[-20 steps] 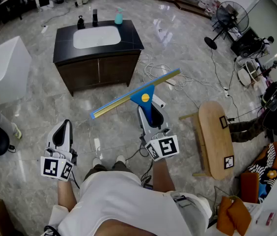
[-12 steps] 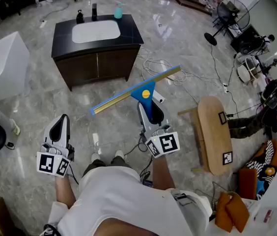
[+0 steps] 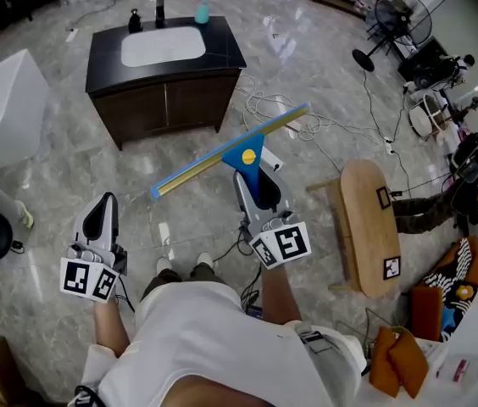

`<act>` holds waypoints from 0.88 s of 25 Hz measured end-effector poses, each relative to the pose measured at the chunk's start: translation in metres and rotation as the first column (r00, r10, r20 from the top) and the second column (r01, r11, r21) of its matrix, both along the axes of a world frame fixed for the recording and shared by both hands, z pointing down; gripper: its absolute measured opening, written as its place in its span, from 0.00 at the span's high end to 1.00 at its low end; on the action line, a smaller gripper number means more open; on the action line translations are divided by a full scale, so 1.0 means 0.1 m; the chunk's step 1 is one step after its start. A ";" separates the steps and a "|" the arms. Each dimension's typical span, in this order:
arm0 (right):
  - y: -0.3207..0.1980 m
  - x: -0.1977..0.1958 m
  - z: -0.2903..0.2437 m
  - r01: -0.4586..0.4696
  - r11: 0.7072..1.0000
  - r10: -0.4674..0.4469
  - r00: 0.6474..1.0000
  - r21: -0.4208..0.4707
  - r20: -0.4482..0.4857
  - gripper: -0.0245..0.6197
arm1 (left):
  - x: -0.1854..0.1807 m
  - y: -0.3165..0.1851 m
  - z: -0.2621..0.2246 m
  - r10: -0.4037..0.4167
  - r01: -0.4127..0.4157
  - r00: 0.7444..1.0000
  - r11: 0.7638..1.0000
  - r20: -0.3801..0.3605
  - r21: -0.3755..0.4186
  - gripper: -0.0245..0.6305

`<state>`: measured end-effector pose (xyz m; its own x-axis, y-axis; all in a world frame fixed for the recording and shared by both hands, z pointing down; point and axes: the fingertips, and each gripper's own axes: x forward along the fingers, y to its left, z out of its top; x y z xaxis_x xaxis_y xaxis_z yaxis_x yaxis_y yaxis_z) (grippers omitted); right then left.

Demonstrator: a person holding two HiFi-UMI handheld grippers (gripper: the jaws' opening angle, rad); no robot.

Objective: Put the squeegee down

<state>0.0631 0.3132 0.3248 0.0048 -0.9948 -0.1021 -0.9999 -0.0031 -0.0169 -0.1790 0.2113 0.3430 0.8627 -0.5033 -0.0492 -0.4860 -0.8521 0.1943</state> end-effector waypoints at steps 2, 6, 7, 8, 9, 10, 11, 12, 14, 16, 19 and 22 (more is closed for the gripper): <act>0.00 0.00 0.02 0.006 1.000 -0.006 1.000 0.001 0.005 0.74 | 0.00 -0.01 0.01 -0.005 0.005 1.000 1.000 0.001 -0.002 0.96; 0.00 -0.04 0.05 0.020 1.000 -0.020 1.000 -0.005 0.011 0.74 | -0.01 0.00 0.06 -0.010 0.010 1.000 1.000 0.005 -0.017 0.96; 0.00 -0.04 0.06 0.023 1.000 -0.023 1.000 -0.004 0.012 0.74 | -0.01 0.01 0.07 -0.011 0.011 1.000 1.000 0.007 -0.020 0.96; 0.00 -0.05 0.05 0.026 1.000 -0.026 1.000 -0.003 0.013 0.74 | -0.01 0.02 0.08 -0.010 0.011 1.000 1.000 0.008 -0.020 0.96; 0.00 -0.04 0.05 0.029 1.000 -0.029 0.999 -0.001 0.015 0.74 | 0.00 0.03 0.08 -0.010 0.010 1.000 1.000 0.010 -0.020 0.96; -0.01 -0.04 0.05 0.031 1.000 -0.031 0.999 0.001 0.016 0.74 | 0.01 0.03 0.08 -0.009 0.010 1.000 1.000 0.011 -0.018 0.96; -0.01 -0.03 0.06 0.032 1.000 -0.032 0.999 0.001 0.016 0.74 | 0.02 0.04 0.09 -0.009 0.010 1.000 1.000 0.013 -0.017 0.96; -0.01 -0.02 0.07 0.032 1.000 -0.032 0.999 0.001 0.017 0.74 | 0.03 0.04 0.09 -0.010 0.010 1.000 1.000 0.015 -0.017 0.96; -0.01 0.02 0.09 0.029 1.000 -0.029 0.999 -0.002 0.023 0.74 | 0.06 0.05 0.10 -0.012 0.012 1.000 1.000 0.018 -0.016 0.96; -0.01 0.09 0.12 0.023 1.000 -0.023 0.999 -0.004 0.032 0.74 | 0.11 0.05 0.11 -0.015 0.015 1.000 1.000 0.024 -0.015 0.96; 0.00 0.21 0.15 0.015 1.000 -0.015 0.999 -0.003 0.048 0.74 | 0.20 0.07 0.14 -0.022 0.022 0.999 1.000 0.037 -0.016 0.96; 0.01 0.36 0.19 0.021 1.000 -0.020 0.999 -0.007 0.050 0.74 | 0.34 0.09 0.16 -0.025 0.026 0.999 0.999 0.044 -0.019 0.96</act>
<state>0.0987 0.3140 0.3435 -0.0105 -0.9954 -0.0951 -0.9976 0.0169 -0.0673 -0.1449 0.2206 0.3591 0.8508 -0.5255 -0.0014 -0.5159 -0.8357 0.1883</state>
